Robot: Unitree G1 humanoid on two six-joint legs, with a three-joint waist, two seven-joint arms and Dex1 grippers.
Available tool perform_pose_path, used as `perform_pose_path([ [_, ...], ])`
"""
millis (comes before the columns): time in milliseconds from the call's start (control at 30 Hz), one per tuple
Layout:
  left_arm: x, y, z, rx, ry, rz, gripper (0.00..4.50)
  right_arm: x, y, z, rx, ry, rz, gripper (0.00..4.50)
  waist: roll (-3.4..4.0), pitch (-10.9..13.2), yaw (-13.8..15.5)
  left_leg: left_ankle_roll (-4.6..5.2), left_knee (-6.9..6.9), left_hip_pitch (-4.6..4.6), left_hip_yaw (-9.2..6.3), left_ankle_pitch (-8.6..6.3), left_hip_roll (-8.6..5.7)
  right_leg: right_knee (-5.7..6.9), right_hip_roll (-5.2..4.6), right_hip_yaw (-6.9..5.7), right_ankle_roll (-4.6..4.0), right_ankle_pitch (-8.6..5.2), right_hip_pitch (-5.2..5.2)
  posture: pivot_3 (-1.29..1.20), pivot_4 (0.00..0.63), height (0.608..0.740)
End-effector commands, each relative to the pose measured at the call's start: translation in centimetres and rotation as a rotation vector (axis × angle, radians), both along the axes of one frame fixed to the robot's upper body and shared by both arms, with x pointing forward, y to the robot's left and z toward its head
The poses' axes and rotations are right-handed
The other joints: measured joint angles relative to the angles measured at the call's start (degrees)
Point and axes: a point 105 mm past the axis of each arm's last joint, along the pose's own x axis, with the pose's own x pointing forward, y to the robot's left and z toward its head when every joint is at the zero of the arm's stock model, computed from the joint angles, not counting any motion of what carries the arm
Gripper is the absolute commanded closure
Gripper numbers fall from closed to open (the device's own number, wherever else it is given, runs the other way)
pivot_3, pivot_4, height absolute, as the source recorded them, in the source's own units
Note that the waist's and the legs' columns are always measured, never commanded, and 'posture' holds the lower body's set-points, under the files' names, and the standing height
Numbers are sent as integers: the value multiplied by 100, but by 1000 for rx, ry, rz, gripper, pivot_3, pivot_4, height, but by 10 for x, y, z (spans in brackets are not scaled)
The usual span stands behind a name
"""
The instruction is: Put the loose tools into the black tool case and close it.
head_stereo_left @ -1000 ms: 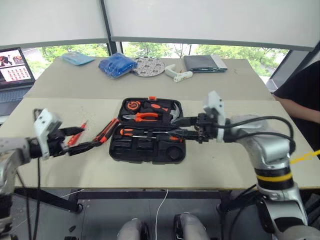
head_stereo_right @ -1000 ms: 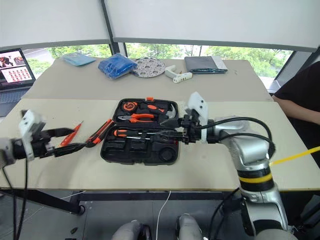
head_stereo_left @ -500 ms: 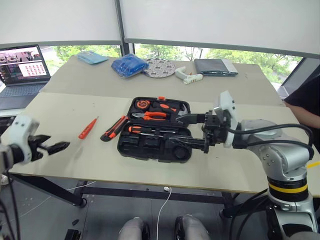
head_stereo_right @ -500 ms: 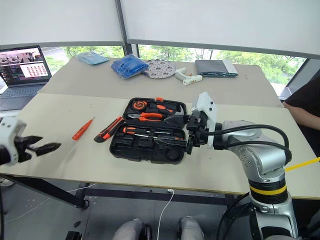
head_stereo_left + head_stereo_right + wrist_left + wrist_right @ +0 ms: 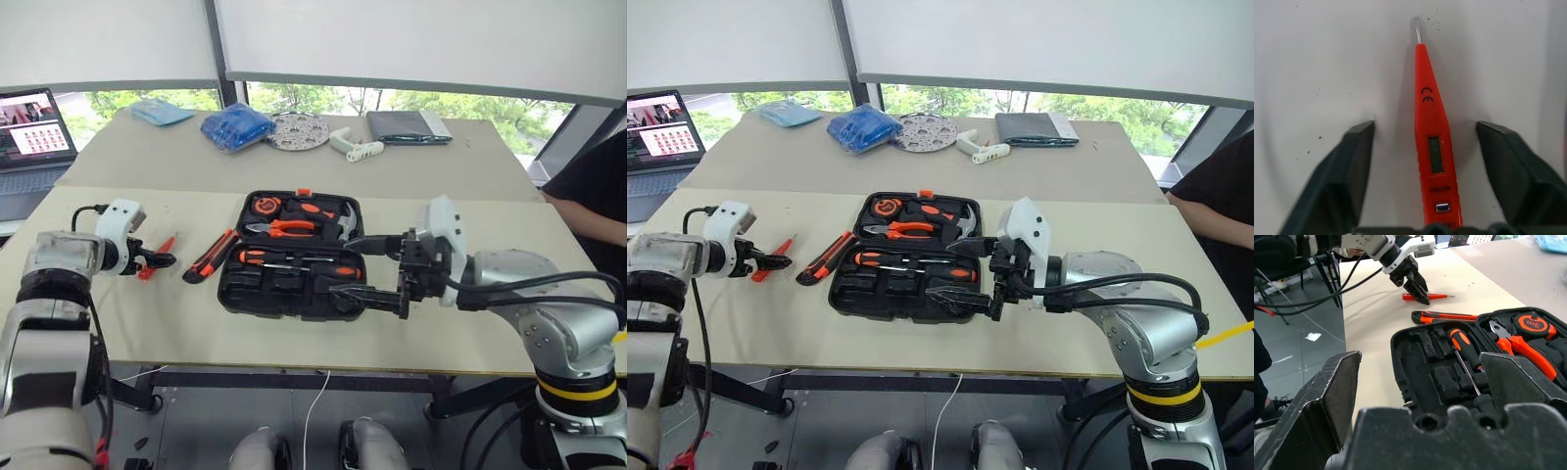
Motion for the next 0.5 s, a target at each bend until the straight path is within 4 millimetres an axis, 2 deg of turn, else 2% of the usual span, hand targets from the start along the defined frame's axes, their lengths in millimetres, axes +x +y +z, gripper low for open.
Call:
perform_pose_path([
  [33, -3, 8, -6, 59, 2, -17, 2463, -5, -6, 11, 5, -58, -20, 0, -1, -1, -7, 0, 0, 1, 0, 0, 1, 0, -1, 1, 0, 0, 0, 0, 150, 718],
  [100, -3, 10, 2, 27, -17, -19, 3111, -6, -11, 9, -2, -46, -39, 0, -1, -1, -12, 0, 0, 4, 0, 0, 2, 2, -4, 3, 0, 0, 0, 0, 150, 718],
  [167, 0, 6, 25, 6, -110, -100, 3866, -10, -17, 6, -9, -13, -44, 0, -3, 0, -8, 0, 2, 2, -3, 0, 4, 4, -3, 2, -2, 1, 0, 0, 150, 718],
  [200, 2, -3, 41, -20, -164, -179, 4066, -13, -19, 4, -12, 1, -45, 0, -13, 5, -7, 0, 2, 0, -4, 0, 5, 4, -3, 0, -3, 1, -2, 0, 150, 718],
  [233, 2, -14, 55, -50, -204, -265, 4069, -15, -21, 2, -15, 12, -46, 0, -25, 10, -2, 0, 3, -4, -6, 0, 8, 5, -2, -2, -7, 2, -4, 0, 150, 718],
  [300, -4, -50, 83, -59, -254, -546, 4070, -19, -25, -3, -34, 31, -56, 0, -30, 13, 18, 1, 9, -15, -9, 0, 9, 4, -4, -9, -33, 17, -10, 0, 150, 718],
  [400, -24, -92, 88, 1, -205, -903, 4070, -26, -28, -11, -55, 56, -60, 0, -32, 15, 97, 6, 38, -34, -15, -4, 8, 2, -5, -17, -43, 20, -12, 0, 150, 718],
  [500, -28, -130, 82, 29, -146, -1085, 4070, -30, -29, -16, -66, 62, -69, 0, -29, 13, 144, 26, 51, -36, -14, -16, 3, 0, -11, -12, -34, 16, -5, 0, 150, 718],
])
